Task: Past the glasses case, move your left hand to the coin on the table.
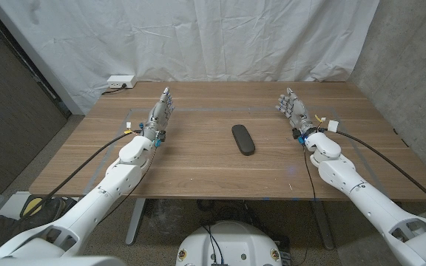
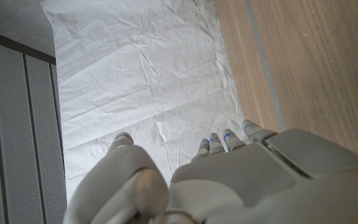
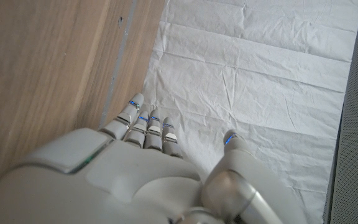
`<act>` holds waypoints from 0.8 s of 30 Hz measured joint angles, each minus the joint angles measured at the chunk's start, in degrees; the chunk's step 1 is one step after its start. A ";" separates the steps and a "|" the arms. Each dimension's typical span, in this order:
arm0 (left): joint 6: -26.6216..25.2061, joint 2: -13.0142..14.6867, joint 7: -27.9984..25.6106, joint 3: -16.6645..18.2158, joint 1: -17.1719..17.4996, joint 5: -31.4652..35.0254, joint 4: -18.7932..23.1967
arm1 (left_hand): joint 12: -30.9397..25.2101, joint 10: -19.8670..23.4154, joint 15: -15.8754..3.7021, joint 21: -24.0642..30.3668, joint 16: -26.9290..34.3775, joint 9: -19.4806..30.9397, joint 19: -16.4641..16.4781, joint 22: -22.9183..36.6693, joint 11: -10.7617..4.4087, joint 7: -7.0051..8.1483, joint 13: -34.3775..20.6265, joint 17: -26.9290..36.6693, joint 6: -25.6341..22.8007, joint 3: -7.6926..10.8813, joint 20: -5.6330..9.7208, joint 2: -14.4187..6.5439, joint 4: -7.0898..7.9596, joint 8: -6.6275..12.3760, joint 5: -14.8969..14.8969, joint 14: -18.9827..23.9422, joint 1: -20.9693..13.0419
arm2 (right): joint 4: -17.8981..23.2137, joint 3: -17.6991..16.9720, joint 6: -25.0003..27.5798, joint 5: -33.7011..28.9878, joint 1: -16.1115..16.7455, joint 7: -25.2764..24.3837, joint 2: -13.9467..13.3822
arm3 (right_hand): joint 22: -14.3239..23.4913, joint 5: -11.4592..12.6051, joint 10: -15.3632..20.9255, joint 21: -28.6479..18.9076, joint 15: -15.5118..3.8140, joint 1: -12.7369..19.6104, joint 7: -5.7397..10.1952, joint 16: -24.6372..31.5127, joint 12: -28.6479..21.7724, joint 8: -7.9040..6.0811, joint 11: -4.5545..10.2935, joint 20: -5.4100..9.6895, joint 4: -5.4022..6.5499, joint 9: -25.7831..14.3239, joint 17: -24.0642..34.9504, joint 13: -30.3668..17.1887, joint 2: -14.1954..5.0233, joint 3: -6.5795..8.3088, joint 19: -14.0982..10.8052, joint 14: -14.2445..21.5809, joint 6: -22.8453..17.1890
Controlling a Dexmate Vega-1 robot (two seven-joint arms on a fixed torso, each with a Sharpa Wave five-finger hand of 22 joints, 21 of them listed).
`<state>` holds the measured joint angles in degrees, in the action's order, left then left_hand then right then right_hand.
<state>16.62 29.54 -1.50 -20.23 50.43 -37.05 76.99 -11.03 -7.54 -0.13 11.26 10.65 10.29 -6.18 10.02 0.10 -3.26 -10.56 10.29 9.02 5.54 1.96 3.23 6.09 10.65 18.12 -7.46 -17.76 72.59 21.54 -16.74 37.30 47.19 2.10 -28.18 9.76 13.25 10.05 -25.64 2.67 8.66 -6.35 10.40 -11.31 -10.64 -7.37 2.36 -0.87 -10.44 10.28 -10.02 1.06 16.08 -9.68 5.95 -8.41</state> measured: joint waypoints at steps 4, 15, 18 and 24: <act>0.00 0.14 -0.94 0.37 1.68 -0.01 2.15 | -0.05 0.00 0.00 0.00 0.01 0.00 0.00 0.00 0.00 0.00 -0.01 0.00 0.00 0.00 0.00 0.00 0.00 0.00 0.03 0.00 0.00 | -0.41 0.07 -0.08 0.02 -0.13 0.05 0.19 | 0.00 0.00 0.40 0.00 -0.31 0.06 0.31 0.00 0.00 0.00 0.20 0.00 0.00 -0.11 0.00 0.00 0.06 0.00 0.00 0.32 -0.31; -0.91 0.42 -1.99 0.28 1.85 0.30 3.14 | -0.23 0.87 -0.09 0.44 0.33 -0.01 1.51 -0.01 -0.01 -0.39 0.00 -0.02 -0.48 0.28 -0.02 -1.69 -0.28 0.44 0.03 0.93 -1.68 | -0.09 -0.03 -0.50 0.04 0.53 -0.59 0.26 | -0.01 0.00 0.72 0.01 -0.01 0.06 0.31 0.20 0.00 0.00 0.51 -0.41 0.00 -0.10 -0.01 0.01 0.06 0.00 -0.41 0.62 -0.30; -1.29 0.56 -1.69 0.18 1.49 0.23 3.14 | -0.63 1.40 -0.19 0.43 0.39 -0.01 2.18 -0.01 0.13 -0.12 0.00 -0.15 -0.96 0.48 0.10 -2.21 -0.49 0.44 0.03 1.69 -2.21 | 0.12 -0.22 -0.83 0.04 0.88 -0.85 0.26 | 0.14 0.00 0.72 0.01 -0.01 0.06 0.31 0.19 0.00 0.00 0.51 -0.41 0.00 -0.10 -0.01 0.01 0.06 0.00 -0.41 0.61 -0.30; -1.94 0.91 -1.39 -0.07 1.06 0.29 3.09 | -0.84 2.29 -0.19 0.43 0.44 -0.01 2.82 -0.01 0.20 0.01 0.00 -0.16 -1.69 0.96 0.06 -2.74 -0.97 0.88 0.03 2.27 -3.19 | 0.39 -0.56 -1.44 0.13 1.45 -1.27 0.29 | 0.26 0.00 0.74 0.01 -0.01 0.07 0.62 0.19 0.00 0.00 0.53 -0.42 0.00 -0.10 -0.01 0.01 0.05 0.00 -0.40 0.61 -0.61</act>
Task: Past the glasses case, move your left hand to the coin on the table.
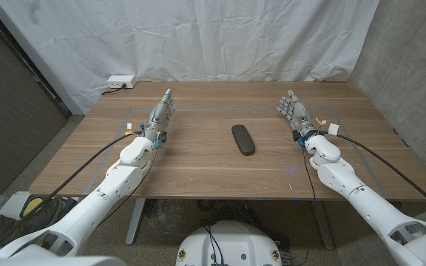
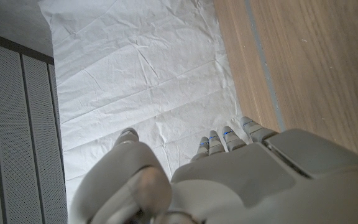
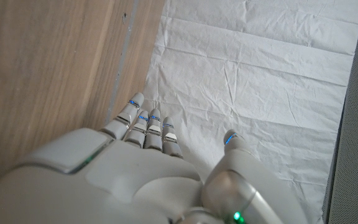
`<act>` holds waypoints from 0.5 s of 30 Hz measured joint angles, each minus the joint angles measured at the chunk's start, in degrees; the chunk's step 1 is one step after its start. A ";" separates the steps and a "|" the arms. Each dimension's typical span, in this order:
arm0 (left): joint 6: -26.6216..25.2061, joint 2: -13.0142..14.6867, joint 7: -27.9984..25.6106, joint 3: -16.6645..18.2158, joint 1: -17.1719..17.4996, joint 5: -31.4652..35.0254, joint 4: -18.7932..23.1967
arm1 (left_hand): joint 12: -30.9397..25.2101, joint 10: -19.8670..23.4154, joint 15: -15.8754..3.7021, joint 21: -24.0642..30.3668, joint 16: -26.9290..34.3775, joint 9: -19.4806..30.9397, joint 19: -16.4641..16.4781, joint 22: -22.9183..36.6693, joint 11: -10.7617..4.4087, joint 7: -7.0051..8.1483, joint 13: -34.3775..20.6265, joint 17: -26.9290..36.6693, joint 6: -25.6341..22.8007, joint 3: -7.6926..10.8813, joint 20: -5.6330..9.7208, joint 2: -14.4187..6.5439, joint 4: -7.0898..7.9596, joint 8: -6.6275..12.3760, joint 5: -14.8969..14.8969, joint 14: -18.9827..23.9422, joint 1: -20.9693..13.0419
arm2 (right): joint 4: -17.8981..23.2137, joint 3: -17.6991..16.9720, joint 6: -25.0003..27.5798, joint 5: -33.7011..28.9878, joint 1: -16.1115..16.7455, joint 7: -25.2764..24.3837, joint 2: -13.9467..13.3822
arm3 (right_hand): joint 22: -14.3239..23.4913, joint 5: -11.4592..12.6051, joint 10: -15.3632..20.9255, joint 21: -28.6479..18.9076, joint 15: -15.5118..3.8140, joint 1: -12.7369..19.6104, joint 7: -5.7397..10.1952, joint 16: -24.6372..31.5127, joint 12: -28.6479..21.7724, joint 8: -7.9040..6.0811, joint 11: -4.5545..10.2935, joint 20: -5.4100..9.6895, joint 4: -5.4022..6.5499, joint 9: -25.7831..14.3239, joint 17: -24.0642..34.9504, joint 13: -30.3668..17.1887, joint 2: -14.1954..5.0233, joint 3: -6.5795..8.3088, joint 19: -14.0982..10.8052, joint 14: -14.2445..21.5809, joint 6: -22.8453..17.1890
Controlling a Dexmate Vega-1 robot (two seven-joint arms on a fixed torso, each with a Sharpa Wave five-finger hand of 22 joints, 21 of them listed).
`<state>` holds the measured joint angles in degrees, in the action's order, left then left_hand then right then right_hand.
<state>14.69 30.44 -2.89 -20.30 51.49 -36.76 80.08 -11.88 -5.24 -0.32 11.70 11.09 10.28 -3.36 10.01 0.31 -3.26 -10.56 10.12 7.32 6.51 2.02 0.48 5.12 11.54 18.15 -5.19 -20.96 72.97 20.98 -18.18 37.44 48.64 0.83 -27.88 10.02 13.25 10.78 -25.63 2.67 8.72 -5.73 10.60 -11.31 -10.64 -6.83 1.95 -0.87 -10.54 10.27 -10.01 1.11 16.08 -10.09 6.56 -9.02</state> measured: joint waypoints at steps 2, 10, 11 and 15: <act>-0.05 0.19 -0.03 -0.07 -0.04 0.06 0.12 | 0.00 0.04 -0.31 0.00 0.00 0.00 0.08 0.00 -0.06 -0.02 0.00 0.00 -0.59 0.23 -0.08 -0.35 -0.23 0.00 0.00 0.31 -0.35 | 0.04 -0.03 -0.10 0.02 0.05 -0.13 0.01 | 0.00 0.00 0.28 0.24 0.00 0.30 0.00 0.00 0.00 0.00 0.28 0.00 0.00 0.00 0.00 0.00 -0.30 0.00 0.00 0.00 0.00; -0.73 1.04 -0.90 -0.10 0.02 1.10 1.28 | -0.23 1.21 -0.12 0.00 0.00 0.00 0.38 0.00 -0.38 -0.07 0.01 0.00 -1.88 0.90 0.07 -1.50 -0.90 0.50 0.00 1.02 -1.96 | 0.55 -0.42 -0.68 0.10 0.58 -0.38 -0.03 | 0.00 0.00 0.42 0.24 -0.22 0.30 0.19 0.00 -0.24 0.00 0.42 0.32 0.00 0.00 0.00 -0.28 -0.30 0.00 -0.32 0.21 -0.18; -0.86 1.21 -1.01 -0.10 0.12 1.25 1.49 | -0.23 1.55 -0.12 0.00 0.00 0.00 0.71 0.00 -0.28 -0.15 0.00 0.00 -2.34 1.13 -0.13 -1.95 -1.13 0.56 0.00 1.40 -2.41 | 0.63 -0.51 -0.82 0.12 0.66 -0.48 -0.03 | -0.01 0.00 0.69 0.24 -0.41 0.30 0.36 0.00 -0.44 -0.32 0.70 0.32 0.00 0.00 -0.01 -0.28 -0.30 0.00 -0.32 0.41 -0.35; -1.22 1.82 -1.41 -0.05 0.45 1.55 2.14 | -0.27 2.92 0.03 0.40 0.00 0.00 1.74 0.00 -0.30 0.06 0.10 0.01 -3.54 1.98 -0.10 -2.97 -1.98 0.78 0.00 2.74 -4.25 | 0.85 -0.67 -1.14 0.15 0.81 -0.67 -0.03 | -0.01 0.00 1.10 0.68 -0.41 0.30 0.72 0.00 -0.44 -0.45 1.10 0.32 0.00 0.01 -0.01 -0.27 -0.30 -0.01 -0.31 0.41 -0.72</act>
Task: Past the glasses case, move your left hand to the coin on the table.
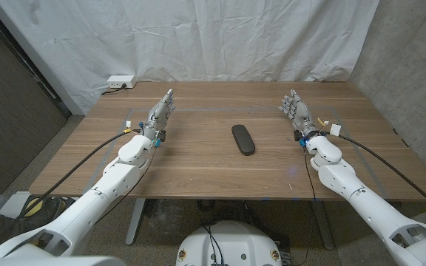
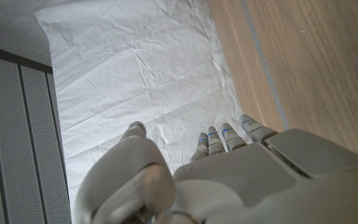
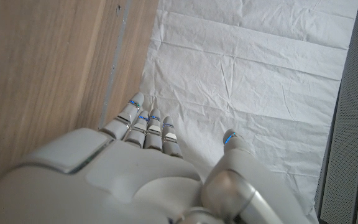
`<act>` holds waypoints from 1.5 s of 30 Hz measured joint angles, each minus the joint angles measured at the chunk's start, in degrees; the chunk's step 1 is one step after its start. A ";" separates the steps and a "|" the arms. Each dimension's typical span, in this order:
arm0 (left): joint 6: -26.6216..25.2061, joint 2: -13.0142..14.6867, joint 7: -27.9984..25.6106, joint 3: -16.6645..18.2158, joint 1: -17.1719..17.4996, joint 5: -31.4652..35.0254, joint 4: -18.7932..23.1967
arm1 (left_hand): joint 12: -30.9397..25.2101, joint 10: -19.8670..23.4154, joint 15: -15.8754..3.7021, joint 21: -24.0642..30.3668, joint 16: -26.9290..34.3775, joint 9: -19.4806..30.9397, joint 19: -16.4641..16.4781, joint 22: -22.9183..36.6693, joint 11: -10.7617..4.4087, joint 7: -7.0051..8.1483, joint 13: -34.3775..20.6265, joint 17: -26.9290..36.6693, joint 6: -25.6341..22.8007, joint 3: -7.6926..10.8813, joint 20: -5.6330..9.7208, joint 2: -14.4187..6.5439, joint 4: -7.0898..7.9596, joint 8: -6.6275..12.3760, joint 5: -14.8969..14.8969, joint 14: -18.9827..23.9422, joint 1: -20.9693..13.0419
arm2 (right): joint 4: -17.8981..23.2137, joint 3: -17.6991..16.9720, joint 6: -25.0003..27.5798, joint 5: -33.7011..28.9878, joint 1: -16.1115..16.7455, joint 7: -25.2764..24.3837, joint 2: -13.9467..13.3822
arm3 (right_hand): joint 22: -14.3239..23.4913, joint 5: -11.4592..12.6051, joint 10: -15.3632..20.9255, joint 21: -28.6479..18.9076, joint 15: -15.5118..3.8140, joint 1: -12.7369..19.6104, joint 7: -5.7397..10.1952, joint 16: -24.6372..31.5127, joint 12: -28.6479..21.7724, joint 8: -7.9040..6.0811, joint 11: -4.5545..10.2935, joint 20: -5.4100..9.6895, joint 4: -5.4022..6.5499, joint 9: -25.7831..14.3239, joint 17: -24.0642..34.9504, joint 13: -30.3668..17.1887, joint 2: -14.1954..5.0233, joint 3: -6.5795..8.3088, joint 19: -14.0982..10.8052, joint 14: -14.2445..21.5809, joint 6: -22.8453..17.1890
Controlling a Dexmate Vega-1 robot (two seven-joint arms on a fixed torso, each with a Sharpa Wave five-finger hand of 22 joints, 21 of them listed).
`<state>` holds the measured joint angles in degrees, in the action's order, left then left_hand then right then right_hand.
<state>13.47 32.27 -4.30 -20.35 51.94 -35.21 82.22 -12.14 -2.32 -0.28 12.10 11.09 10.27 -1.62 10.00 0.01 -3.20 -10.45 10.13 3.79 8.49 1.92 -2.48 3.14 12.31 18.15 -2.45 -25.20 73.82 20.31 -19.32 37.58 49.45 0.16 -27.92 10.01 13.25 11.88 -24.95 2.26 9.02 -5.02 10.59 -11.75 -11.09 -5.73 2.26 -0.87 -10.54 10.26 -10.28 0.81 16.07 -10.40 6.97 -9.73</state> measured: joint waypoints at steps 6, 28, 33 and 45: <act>-0.54 1.03 -0.63 0.37 0.53 0.58 0.92 | -0.39 1.20 -0.04 0.22 0.37 0.00 1.04 0.00 0.24 -0.09 0.07 0.00 -1.36 0.39 0.04 -0.24 -0.39 0.21 -0.39 1.35 -1.08 | 0.44 -0.36 -0.48 0.13 0.29 -0.21 0.00 | 0.00 0.00 0.00 0.00 -0.22 0.00 0.00 0.00 0.00 0.00 0.00 0.00 -0.23 0.00 0.00 0.00 0.00 0.23 0.00 -0.22 0.00; -0.28 4.09 0.39 1.95 1.47 1.19 2.00 | -0.39 1.97 -0.03 0.22 0.36 0.28 1.72 0.00 0.08 0.32 0.06 0.01 -2.40 0.61 0.12 -0.32 -1.12 0.21 -0.87 1.99 -2.06 | 3.47 -1.75 -1.45 0.22 2.08 -2.09 -0.71 | -0.01 0.00 -0.22 0.79 -0.21 0.00 0.00 0.00 0.00 0.00 0.22 -0.01 -0.47 0.01 -0.01 0.01 0.00 -0.02 0.01 -0.22 0.01; -0.13 5.05 1.73 2.13 1.10 1.21 1.86 | -0.39 1.97 -0.03 0.21 0.36 0.27 1.71 -0.01 0.08 0.13 0.05 0.05 -2.59 0.45 0.12 -0.10 -1.28 0.21 -1.23 1.99 -2.28 | 4.77 -2.24 -1.37 0.15 2.83 -2.77 -1.33 | -0.01 0.00 -0.22 0.81 -0.21 0.00 0.00 0.00 0.00 0.00 0.21 -0.01 -0.47 0.01 -0.01 0.01 0.00 -0.01 0.01 -0.22 0.01; 0.56 6.67 3.54 2.83 0.85 1.34 1.07 | -0.39 2.38 -0.43 0.21 0.36 0.27 2.36 -0.01 -0.33 0.14 -0.10 0.15 -2.60 0.21 -0.05 0.22 -1.51 0.21 -1.28 2.40 -2.60 | 6.44 -2.61 -0.29 -0.16 3.67 -4.15 -2.01 | -0.01 0.00 -0.22 1.01 -0.21 -0.01 0.00 -0.01 0.00 0.00 0.21 -0.22 -0.47 0.01 -0.01 0.01 0.00 -0.01 -0.19 -0.22 0.01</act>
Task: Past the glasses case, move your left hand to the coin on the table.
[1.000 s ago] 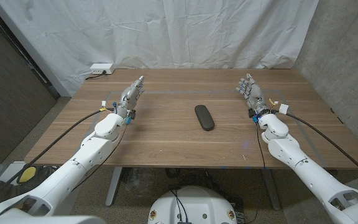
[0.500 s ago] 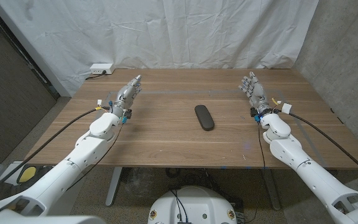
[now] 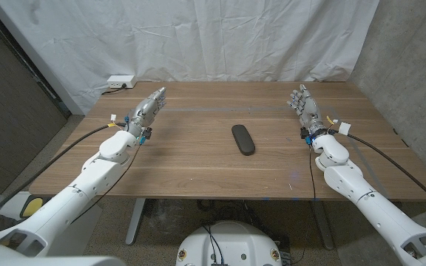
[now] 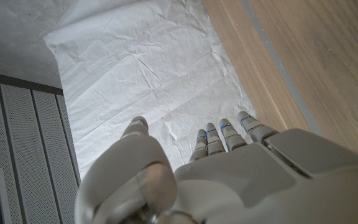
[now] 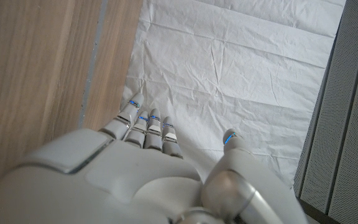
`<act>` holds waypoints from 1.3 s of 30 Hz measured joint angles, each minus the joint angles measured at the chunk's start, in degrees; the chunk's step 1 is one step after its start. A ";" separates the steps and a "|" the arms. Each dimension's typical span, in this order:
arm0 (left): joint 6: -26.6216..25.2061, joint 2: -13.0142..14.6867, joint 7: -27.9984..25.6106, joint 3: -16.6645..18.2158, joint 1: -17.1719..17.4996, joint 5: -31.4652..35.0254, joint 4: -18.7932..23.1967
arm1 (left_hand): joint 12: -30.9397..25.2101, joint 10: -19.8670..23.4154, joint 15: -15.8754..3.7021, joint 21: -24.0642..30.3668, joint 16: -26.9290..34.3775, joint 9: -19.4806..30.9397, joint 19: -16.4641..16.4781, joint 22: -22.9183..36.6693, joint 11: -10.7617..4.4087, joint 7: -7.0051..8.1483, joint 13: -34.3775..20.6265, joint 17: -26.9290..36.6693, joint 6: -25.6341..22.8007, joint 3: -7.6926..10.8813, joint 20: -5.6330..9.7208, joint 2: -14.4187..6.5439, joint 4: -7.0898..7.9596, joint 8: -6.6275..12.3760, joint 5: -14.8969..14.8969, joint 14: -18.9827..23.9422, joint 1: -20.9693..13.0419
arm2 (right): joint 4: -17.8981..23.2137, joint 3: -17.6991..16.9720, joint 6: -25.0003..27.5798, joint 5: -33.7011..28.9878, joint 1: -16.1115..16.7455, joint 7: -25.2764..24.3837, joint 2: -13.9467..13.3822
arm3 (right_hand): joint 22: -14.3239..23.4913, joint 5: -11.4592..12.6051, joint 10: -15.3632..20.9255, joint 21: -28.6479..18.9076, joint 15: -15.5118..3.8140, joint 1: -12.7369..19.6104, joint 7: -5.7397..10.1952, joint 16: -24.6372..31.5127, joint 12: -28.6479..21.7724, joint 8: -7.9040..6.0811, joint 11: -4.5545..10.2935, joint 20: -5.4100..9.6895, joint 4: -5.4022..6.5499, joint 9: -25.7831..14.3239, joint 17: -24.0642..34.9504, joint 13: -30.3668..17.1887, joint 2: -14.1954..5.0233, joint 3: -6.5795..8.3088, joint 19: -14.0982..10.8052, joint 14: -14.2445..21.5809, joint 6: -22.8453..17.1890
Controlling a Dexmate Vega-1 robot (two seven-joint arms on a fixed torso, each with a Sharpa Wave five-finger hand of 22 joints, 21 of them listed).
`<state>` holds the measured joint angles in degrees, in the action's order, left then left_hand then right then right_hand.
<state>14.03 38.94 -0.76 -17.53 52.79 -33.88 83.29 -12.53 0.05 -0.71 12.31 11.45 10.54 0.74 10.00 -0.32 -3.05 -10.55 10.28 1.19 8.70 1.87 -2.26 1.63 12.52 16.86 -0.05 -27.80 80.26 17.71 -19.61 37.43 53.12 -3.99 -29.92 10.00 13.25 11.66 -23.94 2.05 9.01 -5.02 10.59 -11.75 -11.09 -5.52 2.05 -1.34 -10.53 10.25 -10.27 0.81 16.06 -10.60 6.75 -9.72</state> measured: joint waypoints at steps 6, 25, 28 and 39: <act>1.45 0.54 0.37 0.63 0.53 0.14 -0.31 | 0.00 0.72 -0.15 0.23 0.00 0.00 0.70 0.00 -0.10 0.20 0.00 0.00 -0.82 0.23 0.10 0.21 -0.23 0.00 -0.43 0.75 -0.21 | 1.07 -0.25 0.35 -0.04 0.56 -0.42 -0.36 | 0.00 0.00 0.00 0.00 0.00 0.00 0.00 0.00 0.00 0.00 0.00 0.00 0.00 0.00 0.00 0.00 0.00 0.00 0.00 0.00 0.00; 4.56 1.08 -2.37 2.12 2.14 2.48 -1.35 | -0.45 3.69 -1.34 0.67 0.24 -0.01 3.39 0.00 -1.02 0.83 0.01 -0.01 -3.71 0.07 0.25 0.38 -0.87 0.23 -0.43 3.39 -1.10 | 2.28 -1.08 1.14 0.12 1.19 -1.16 -1.21 | 0.00 0.00 0.21 0.43 0.00 0.00 0.00 0.00 0.00 0.00 0.21 0.32 0.00 0.00 0.00 0.01 0.00 0.00 -0.32 0.00 0.00; 5.42 0.84 -3.31 2.18 2.14 3.40 -1.85 | -0.45 4.00 -1.45 0.67 0.24 -0.01 3.47 0.00 -0.72 1.19 0.01 -0.01 -4.06 0.07 0.18 0.30 -0.87 0.23 -0.43 3.70 -1.19 | 2.28 -1.21 1.17 0.14 1.22 -1.26 -1.28 | 0.00 0.00 0.21 0.43 0.00 0.00 0.00 0.00 0.00 0.00 0.20 0.32 0.00 0.00 0.00 0.01 0.00 0.00 -0.32 0.00 0.00; 6.15 0.78 -6.48 2.45 2.15 6.35 -2.40 | -0.45 5.02 -1.53 0.67 0.24 -0.01 4.07 0.00 -1.13 1.31 0.02 -0.02 -4.80 0.01 0.19 0.74 -1.27 0.23 -0.43 4.40 -1.63 | 3.21 -1.99 1.17 0.17 1.95 -1.98 -1.82 | -0.01 0.00 0.21 0.67 0.00 0.00 0.00 0.00 0.00 0.00 0.20 0.01 0.02 0.00 -0.01 0.01 0.00 -0.50 -0.63 0.00 0.00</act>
<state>20.17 39.72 -7.24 -15.08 54.95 -27.53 80.89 -12.98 5.07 -2.25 12.98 11.69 10.53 4.81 9.99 -1.45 -1.75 -10.53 10.26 -3.61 8.70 2.06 -1.52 0.35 12.74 16.43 4.34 -29.44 83.47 15.72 -18.44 37.60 55.06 -5.98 -31.75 10.00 13.25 11.87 -23.27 2.05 9.01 -5.02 10.59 -11.74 -11.09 -5.31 2.05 -1.32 -10.52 10.25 -10.26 0.81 15.56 -11.23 6.75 -9.72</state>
